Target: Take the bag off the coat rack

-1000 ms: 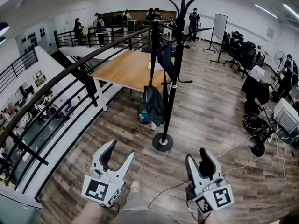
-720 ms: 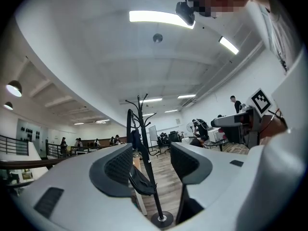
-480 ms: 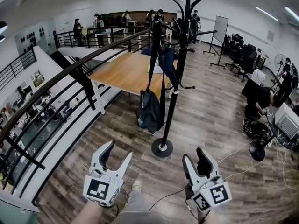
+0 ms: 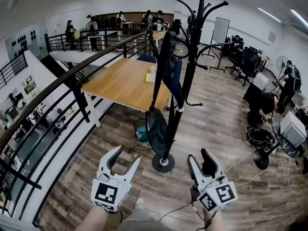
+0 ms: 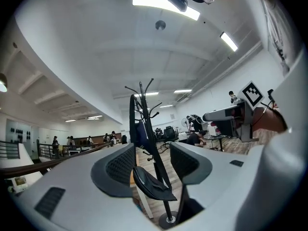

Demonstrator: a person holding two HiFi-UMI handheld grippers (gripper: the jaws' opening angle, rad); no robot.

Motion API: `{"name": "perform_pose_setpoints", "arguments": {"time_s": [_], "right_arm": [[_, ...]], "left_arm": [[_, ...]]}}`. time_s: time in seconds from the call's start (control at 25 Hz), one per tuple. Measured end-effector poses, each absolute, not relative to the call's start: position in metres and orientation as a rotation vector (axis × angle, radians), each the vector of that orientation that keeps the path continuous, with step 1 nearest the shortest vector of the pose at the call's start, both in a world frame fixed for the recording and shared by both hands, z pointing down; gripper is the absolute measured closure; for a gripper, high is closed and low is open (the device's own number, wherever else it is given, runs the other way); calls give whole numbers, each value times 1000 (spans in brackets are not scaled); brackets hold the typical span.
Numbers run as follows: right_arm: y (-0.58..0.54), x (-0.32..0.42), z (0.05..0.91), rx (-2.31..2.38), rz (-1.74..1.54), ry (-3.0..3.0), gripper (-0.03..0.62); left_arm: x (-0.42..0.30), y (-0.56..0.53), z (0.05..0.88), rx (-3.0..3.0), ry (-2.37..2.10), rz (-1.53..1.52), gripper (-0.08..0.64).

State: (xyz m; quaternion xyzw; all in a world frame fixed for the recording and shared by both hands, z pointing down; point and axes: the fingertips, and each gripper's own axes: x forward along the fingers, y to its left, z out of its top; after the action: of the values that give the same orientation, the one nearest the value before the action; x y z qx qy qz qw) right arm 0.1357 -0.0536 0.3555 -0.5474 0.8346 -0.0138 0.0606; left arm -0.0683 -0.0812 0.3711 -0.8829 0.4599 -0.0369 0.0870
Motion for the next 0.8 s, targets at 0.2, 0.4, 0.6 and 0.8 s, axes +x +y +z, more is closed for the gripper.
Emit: {"name": "perform_pose_setpoints", "arguments": {"time_s": [0.2,0.4,0.6,0.8], "right_arm": [[-125,119,351,-1694,-11,2567,385],[-193,112,332,-1722,31,2583,379],[-250,114,333,-1761,31,2549,376],[-288,107,336,-1796,-6,2525,368]], "left_arm": [[-68,-154,366,-2654,1260,-136,308],[-55,-229,349,-2688,1178,-116,308],[-38,-297,352,-2704,1097,-121,308],[-18,-352,358,-2808,1061,-120,307]]}}
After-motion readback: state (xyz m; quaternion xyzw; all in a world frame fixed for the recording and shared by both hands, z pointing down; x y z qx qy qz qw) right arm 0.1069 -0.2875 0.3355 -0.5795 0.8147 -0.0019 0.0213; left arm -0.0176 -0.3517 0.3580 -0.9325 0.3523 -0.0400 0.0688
